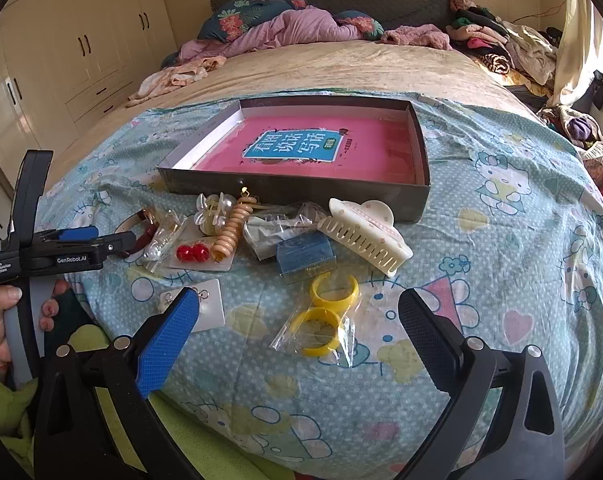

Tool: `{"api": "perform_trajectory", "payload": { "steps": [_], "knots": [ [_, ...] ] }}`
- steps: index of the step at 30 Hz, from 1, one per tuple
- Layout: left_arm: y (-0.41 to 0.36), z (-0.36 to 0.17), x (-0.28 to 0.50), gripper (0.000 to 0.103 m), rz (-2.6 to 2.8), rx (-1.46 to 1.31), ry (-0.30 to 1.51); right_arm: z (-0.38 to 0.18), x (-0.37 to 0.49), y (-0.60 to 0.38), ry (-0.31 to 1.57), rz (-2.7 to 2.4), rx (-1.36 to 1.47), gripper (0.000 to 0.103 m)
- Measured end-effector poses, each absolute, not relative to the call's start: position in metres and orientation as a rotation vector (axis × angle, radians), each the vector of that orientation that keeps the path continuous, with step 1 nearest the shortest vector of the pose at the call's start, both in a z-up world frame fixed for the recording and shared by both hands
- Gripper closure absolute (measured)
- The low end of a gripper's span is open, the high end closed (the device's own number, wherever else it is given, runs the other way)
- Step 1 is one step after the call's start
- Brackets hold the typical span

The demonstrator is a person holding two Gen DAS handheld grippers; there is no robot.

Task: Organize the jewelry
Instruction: 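Grasp the maroon-strap watch with the left tool while the right tool grasps the bagged yellow bangles, then carry the watch and bangles into the pink box and release both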

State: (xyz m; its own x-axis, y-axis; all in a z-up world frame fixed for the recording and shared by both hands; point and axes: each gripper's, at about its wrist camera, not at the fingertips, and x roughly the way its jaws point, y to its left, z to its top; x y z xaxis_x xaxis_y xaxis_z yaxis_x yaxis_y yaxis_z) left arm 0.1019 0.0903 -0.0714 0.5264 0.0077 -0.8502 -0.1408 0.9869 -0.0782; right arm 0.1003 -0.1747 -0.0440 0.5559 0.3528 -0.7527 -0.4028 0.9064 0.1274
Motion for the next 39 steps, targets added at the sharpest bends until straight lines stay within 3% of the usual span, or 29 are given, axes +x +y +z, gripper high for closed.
{"api": "perform_trajectory", "payload": {
  "steps": [6,7,10,15,16,21,23,25,28,39],
  "knots": [
    [0.091,-0.083,0.113,0.011,0.098,-0.114,1.032,-0.060,0.112,-0.176,0.913,0.431,-0.052,0.004],
    [0.091,-0.083,0.116,0.017,0.099,-0.111,1.032,-0.063,0.115,-0.177,0.921,0.430,-0.050,0.004],
    [0.091,-0.084,0.119,0.023,0.086,-0.112,1.030,-0.074,0.119,-0.175,0.949,0.420,-0.060,0.004],
    [0.088,-0.084,0.126,0.046,0.056,-0.108,1.012,-0.090,0.127,-0.171,0.980,0.418,-0.060,0.005],
    [0.087,-0.084,0.127,0.052,0.053,-0.105,1.009,-0.093,0.129,-0.171,0.985,0.416,-0.058,0.008],
    [0.085,-0.082,0.130,0.058,0.040,-0.101,0.990,-0.102,0.133,-0.167,0.967,0.406,-0.091,0.021],
    [0.085,-0.080,0.129,0.061,0.031,-0.108,0.979,-0.104,0.133,-0.166,0.951,0.410,-0.106,0.029],
    [0.084,-0.077,0.127,0.062,0.026,-0.116,0.972,-0.104,0.133,-0.167,0.944,0.425,-0.107,0.050],
    [0.083,-0.071,0.123,0.063,0.011,-0.130,0.959,-0.101,0.130,-0.180,0.945,0.443,-0.093,0.059],
    [0.079,-0.037,0.120,0.065,-0.020,-0.149,0.887,-0.057,0.109,-0.216,0.872,0.474,-0.039,0.061]
  ]
}}
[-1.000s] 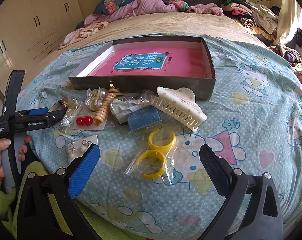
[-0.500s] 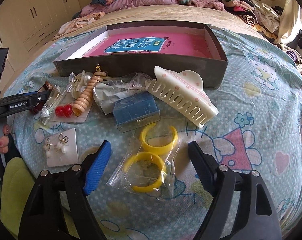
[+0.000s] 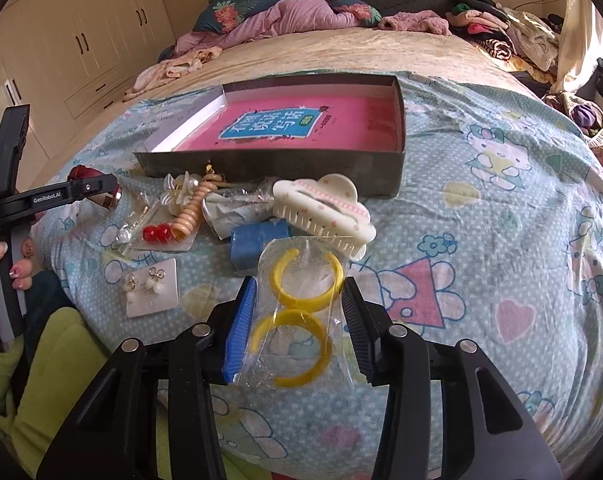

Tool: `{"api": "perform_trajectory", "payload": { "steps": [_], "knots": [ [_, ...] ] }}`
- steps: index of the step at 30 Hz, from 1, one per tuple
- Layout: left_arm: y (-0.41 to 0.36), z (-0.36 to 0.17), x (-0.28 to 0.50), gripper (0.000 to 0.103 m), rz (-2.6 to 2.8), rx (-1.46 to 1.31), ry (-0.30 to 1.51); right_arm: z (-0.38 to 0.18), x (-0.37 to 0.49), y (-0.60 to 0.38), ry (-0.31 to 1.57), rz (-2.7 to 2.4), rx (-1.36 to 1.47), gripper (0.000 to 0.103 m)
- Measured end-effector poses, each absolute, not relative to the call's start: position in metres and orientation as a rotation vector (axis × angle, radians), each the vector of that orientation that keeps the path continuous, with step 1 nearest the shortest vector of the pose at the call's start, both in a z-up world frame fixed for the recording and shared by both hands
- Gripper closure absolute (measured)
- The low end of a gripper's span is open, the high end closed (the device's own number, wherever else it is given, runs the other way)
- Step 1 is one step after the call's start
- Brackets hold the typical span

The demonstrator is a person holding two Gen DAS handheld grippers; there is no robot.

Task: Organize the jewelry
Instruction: 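Carry the watch and bangles into the pink box and release both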

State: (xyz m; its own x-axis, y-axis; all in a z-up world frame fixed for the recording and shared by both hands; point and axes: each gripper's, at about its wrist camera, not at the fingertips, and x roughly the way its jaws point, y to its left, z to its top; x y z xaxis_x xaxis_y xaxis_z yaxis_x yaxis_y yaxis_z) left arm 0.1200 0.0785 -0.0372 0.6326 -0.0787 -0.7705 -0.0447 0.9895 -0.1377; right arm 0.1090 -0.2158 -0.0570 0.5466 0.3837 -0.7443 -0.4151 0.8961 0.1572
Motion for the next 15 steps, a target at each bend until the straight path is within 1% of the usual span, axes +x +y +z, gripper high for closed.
{"api": "perform_trajectory", "payload": {
  "steps": [7,15],
  "knots": [
    [0.073,-0.023,0.130,0.065,-0.035,-0.146,0.858,-0.026,0.115,-0.221,0.768,0.476,-0.032,0.061],
    [0.070,-0.016,0.148,0.065,-0.036,-0.151,0.844,-0.007,0.145,-0.215,0.702,0.474,-0.021,0.061]
  ]
}}
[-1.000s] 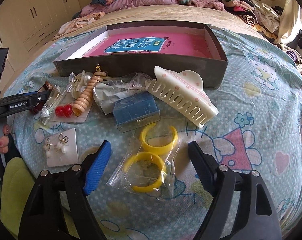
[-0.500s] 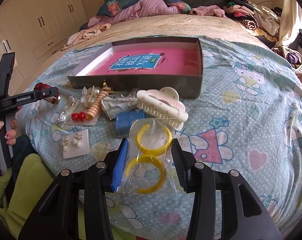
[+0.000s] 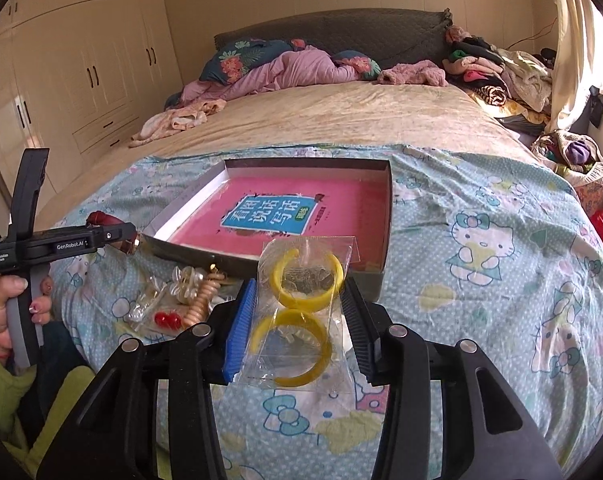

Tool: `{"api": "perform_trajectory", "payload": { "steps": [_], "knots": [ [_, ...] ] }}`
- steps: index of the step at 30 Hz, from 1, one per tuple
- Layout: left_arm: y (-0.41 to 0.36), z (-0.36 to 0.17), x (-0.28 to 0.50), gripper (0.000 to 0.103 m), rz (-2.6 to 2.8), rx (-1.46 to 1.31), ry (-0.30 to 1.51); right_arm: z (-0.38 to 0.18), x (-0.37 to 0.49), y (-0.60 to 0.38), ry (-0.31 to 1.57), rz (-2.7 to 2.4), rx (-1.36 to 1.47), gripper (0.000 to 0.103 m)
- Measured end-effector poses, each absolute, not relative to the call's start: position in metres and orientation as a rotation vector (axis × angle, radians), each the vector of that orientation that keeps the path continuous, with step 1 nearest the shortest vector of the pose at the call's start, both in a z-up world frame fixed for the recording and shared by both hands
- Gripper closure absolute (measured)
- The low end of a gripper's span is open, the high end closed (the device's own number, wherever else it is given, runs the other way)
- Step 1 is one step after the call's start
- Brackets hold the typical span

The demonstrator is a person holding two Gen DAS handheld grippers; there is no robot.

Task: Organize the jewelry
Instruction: 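Carry the watch and bangles into the pink box and release both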

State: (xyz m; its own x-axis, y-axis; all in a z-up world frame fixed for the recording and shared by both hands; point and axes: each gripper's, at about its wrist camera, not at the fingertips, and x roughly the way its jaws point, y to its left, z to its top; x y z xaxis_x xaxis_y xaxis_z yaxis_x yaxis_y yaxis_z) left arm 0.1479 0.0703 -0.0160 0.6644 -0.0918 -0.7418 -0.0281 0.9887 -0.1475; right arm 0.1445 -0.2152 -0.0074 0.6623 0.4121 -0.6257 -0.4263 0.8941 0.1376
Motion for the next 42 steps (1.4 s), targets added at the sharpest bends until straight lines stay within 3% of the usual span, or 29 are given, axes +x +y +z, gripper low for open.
{"api": "perform_trajectory", "payload": {
  "steps": [18,33,40,42],
  "knots": [
    [0.057,-0.022,0.208,0.065,-0.054,-0.147,0.878,-0.003,0.209,-0.199,0.660,0.475,-0.010,0.061],
    [0.043,-0.051,0.238,0.065,-0.103,-0.129,0.934,-0.030,0.256,-0.200,0.745,0.433,0.002,0.061],
    [0.047,-0.052,0.243,0.061,-0.127,-0.146,0.934,-0.046,0.268,-0.194,0.797,0.425,0.001,0.061],
    [0.047,-0.050,0.243,0.054,-0.138,-0.152,0.927,-0.051,0.270,-0.193,0.809,0.425,0.001,0.061]
  ]
}}
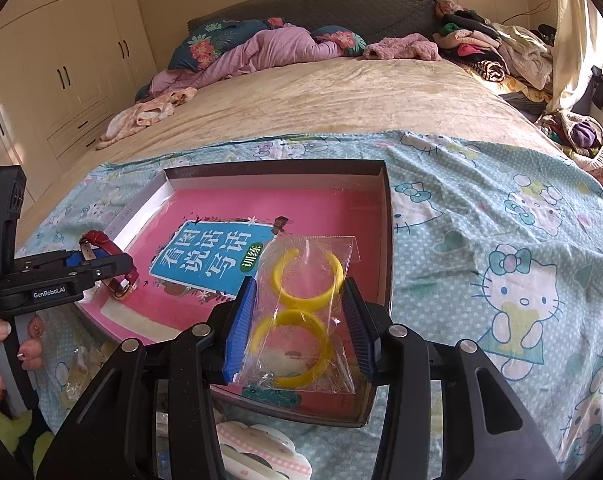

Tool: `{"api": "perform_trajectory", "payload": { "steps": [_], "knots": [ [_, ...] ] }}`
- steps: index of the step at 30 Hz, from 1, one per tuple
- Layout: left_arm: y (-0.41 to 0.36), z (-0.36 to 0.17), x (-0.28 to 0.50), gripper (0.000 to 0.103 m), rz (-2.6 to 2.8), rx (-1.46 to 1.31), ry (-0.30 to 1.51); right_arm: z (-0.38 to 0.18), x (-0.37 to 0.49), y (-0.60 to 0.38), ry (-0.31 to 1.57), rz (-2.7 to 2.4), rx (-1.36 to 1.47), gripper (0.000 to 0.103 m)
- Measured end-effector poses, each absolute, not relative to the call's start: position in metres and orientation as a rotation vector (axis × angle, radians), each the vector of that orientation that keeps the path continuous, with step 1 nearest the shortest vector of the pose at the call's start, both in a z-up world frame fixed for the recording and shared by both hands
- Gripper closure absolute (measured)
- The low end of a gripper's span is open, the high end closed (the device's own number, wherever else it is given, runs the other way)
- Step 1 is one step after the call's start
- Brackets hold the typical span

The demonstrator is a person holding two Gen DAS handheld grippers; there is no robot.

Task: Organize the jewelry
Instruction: 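Carry the watch and bangles into the pink box and release both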

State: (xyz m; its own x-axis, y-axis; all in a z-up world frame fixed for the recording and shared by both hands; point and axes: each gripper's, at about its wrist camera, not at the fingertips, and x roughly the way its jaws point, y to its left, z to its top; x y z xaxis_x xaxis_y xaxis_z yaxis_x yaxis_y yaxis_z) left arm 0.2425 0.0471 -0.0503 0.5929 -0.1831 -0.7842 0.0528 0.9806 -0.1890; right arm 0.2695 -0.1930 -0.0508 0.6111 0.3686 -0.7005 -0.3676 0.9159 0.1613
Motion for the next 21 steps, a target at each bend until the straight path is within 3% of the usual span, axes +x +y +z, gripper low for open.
{"api": "perform_trajectory", "payload": {
  "steps": [1,6,9,14,16,21],
  "knots": [
    [0.047,-0.050,0.242,0.048,-0.143,-0.153,0.924,-0.052,0.270,-0.193,0.814,0.424,0.001,0.061],
    [0.044,-0.048,0.240,0.047,-0.152,-0.143,0.912,-0.058,0.271,-0.192,0.827,0.422,0.003,0.060],
    [0.045,-0.045,0.237,0.040,-0.162,-0.153,0.901,-0.059,0.271,-0.193,0.834,0.417,0.004,0.059],
    [0.047,-0.036,0.230,0.037,-0.162,-0.155,0.878,-0.059,0.270,-0.195,0.838,0.415,0.014,0.057],
    [0.048,-0.032,0.227,0.035,-0.160,-0.156,0.868,-0.057,0.268,-0.195,0.832,0.413,0.015,0.046],
    [0.051,-0.021,0.221,0.028,-0.148,-0.162,0.848,-0.050,0.259,-0.197,0.809,0.411,0.015,0.037]
  ]
}}
